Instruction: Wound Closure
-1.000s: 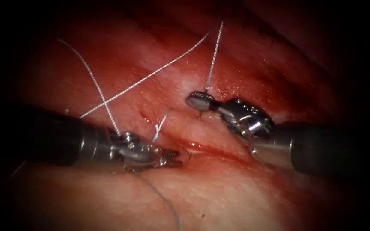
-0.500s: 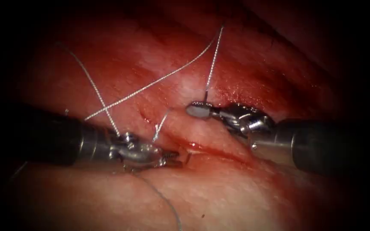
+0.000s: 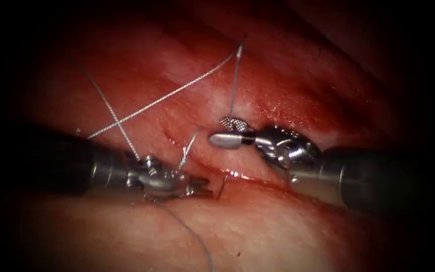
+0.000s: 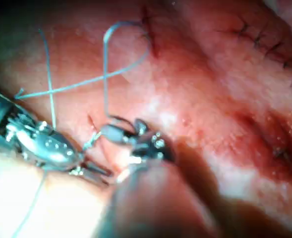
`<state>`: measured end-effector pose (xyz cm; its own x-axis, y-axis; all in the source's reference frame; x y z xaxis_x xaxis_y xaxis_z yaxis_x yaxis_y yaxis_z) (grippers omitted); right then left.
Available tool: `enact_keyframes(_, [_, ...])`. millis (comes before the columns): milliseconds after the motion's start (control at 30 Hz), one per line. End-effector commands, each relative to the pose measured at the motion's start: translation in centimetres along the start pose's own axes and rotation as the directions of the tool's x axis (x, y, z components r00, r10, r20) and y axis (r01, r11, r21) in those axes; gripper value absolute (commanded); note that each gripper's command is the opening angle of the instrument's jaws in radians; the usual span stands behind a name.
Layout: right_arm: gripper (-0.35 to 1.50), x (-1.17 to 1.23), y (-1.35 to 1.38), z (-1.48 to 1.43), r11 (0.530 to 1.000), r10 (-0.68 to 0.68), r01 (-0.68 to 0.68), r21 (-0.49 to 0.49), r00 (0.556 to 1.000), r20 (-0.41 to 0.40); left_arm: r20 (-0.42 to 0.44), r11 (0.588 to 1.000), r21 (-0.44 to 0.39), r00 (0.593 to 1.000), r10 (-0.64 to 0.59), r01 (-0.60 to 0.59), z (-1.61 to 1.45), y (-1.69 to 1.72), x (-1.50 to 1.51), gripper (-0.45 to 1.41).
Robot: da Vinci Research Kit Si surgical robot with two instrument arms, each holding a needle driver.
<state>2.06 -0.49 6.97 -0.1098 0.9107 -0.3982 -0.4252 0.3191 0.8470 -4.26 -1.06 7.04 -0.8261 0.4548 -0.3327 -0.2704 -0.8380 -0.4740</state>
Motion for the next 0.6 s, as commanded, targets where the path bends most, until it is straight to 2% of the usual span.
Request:
enact_keyframes(33, [1.20,0.00,0.06,0.06,1.000,-0.031,0.030,-0.008,1.000,-0.007,0.001,1.000,-0.002,1.000,0.000,0.000,0.08,0.03,-0.01,0.20])
enact_keyframes(200, [1.21,0.09,0.04,0.06,0.996,-0.092,0.092,-0.014,0.996,-0.019,0.001,1.000,-0.002,1.000,0.000,0.000,0.08,0.03,0.00,0.20])
enact_keyframes(400, [1.15,0.21,-0.01,0.07,0.984,-0.172,0.171,-0.044,0.984,-0.033,0.001,1.000,-0.002,1.000,-0.001,0.001,0.09,0.03,0.00,0.20])
enact_keyframes(433, [1.13,0.24,0.00,0.05,0.974,-0.216,0.213,-0.072,0.975,-0.043,0.001,1.000,-0.002,1.000,-0.001,0.001,0.09,0.04,0.00,0.20])
enact_keyframes(600, [1.08,0.25,0.01,0.02,0.958,-0.259,0.255,-0.132,0.966,-0.017,0.001,1.000,-0.002,1.000,-0.001,0.001,0.08,0.04,0.00,0.20])
